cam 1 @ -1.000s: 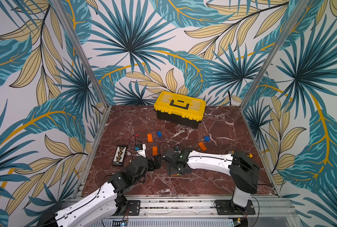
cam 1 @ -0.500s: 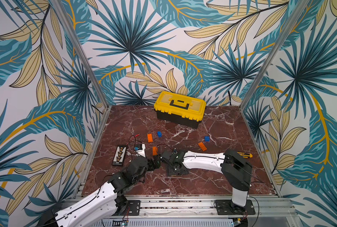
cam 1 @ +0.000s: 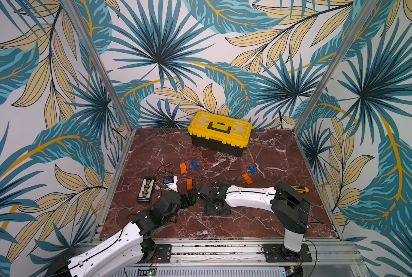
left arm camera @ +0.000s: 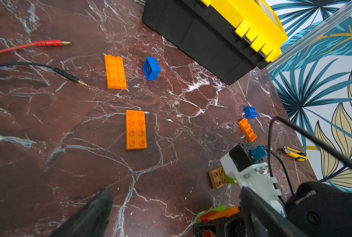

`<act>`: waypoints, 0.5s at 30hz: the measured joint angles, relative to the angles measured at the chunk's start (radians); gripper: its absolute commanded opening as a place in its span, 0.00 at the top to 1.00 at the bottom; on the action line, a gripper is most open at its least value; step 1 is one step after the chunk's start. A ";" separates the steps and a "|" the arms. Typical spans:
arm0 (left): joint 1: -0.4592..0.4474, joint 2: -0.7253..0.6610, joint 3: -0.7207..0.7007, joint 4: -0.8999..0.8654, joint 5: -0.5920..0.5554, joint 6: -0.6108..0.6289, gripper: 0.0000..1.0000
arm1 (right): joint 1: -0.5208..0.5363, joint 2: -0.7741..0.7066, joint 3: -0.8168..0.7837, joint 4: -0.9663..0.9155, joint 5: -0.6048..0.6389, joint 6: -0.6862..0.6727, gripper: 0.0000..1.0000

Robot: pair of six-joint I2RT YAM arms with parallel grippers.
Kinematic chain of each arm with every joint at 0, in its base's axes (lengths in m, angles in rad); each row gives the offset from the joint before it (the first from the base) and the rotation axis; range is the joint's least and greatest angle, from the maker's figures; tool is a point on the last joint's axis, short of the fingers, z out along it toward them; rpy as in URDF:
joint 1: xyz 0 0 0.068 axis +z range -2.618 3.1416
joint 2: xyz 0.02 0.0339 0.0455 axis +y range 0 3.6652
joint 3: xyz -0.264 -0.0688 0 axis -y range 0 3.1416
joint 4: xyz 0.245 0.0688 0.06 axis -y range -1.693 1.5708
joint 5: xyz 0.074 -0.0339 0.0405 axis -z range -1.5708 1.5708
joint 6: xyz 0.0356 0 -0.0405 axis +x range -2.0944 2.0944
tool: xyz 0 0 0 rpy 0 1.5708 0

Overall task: Assemble the number 5 with lego
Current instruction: Pick up the lego brick from the center of the board.

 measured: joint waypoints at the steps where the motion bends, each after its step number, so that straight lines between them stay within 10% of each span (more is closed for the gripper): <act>1: 0.000 0.002 0.000 0.000 0.000 0.000 0.00 | 0.000 0.000 0.002 -0.002 0.002 0.000 0.17; 15: 0.000 0.007 0.000 0.000 0.000 0.000 0.00 | -0.002 0.029 0.039 -0.039 0.015 -0.004 0.21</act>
